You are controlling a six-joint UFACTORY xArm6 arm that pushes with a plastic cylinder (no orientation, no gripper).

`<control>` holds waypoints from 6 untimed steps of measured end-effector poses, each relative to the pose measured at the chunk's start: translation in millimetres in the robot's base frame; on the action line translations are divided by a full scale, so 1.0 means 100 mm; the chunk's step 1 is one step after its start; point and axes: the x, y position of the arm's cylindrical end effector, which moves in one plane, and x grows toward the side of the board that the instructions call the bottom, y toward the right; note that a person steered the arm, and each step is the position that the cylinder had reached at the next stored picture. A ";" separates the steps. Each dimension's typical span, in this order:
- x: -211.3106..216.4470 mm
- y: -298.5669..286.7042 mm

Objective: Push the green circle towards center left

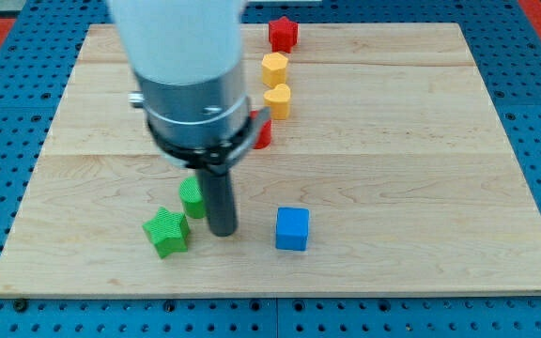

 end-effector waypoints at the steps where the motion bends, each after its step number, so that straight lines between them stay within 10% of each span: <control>1: -0.09 0.06; 6: -0.60 -1.65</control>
